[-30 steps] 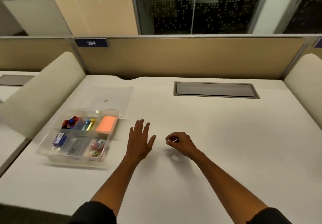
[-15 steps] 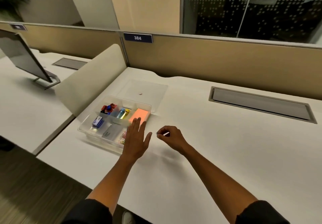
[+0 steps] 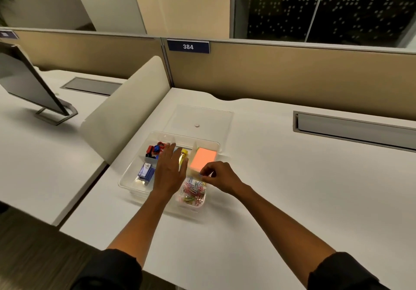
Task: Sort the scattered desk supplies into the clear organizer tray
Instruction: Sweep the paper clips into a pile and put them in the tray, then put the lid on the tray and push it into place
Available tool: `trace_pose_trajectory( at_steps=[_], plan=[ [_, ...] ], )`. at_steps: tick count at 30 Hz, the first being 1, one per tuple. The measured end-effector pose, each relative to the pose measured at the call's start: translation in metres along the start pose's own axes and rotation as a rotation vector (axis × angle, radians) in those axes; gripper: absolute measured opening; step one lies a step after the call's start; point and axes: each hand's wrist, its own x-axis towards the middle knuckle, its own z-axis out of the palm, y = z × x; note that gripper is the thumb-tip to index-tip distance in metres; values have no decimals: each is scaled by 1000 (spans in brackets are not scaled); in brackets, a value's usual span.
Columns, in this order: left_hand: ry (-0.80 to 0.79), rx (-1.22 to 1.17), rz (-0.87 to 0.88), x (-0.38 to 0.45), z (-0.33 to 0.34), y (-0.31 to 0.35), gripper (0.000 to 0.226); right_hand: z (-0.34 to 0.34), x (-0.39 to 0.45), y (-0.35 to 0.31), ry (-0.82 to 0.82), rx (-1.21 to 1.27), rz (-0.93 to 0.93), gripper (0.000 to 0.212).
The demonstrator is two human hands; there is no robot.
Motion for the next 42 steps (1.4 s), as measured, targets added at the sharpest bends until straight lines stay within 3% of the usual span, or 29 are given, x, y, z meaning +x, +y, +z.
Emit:
trace_pose_trajectory(
  at_steps=[6,9,14,20,26,27,33,36,42],
  plan=[
    [-43,-44,34,45,-5,-53,53,12,20,1,-37,-116,21,19],
    [-84,-43,50,65,-5,-69,57,9,26,0,148,-76,74,14],
    [-110,-105,70,91,-5,-94,44,5,41,5,533,67,234,7],
    [-139,-201,3,121,-5,-134,43,6,59,18,698,199,447,16],
    [-126,-376,-166,155,-7,-156,40,1,90,29,706,322,623,18],
    [-155,-402,-203,160,-5,-159,40,-1,96,30,694,334,655,6],
    [-432,-416,-263,182,8,-159,49,-8,124,42,640,352,748,24],
    [-496,-428,-284,190,20,-161,49,-10,138,44,615,320,776,25],
    [-468,-479,-359,199,31,-159,49,-17,155,53,619,350,856,29]
  ],
)
